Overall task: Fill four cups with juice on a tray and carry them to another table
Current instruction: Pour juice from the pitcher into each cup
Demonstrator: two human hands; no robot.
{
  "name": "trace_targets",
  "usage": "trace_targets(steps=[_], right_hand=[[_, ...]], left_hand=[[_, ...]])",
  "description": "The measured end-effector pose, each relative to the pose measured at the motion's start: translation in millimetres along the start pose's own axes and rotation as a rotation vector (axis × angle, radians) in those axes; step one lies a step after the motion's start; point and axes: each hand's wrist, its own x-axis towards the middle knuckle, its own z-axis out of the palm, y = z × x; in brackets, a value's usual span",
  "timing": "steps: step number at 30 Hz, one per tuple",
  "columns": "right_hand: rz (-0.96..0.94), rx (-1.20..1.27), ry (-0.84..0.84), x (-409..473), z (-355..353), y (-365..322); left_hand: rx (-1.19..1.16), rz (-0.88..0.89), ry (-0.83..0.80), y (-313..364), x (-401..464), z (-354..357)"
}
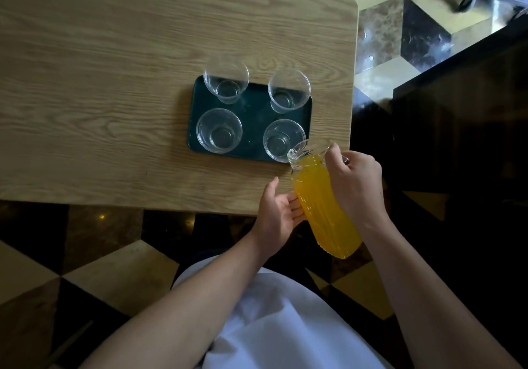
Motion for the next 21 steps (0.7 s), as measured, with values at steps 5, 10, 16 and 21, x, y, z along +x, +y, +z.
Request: trace_targets(steps=[5, 10, 16, 21], right_hand=[[0.01, -0.048, -0.008, 6, 0, 0], [0.021, -0.086, -0.027, 9, -6, 0], [0.018, -0.099, -0.059, 11, -8, -4], [0.031, -0.16, -0.079, 16, -6, -11]], left_hand=[[-0.013, -0.018, -0.006, -1, 0, 2], [-0.018, -0.027, -0.025, -4, -1, 7], [-0.02, -0.022, -0.041, -3, -2, 8], [-0.039, -0.021, -0.043, -2, -1, 10]])
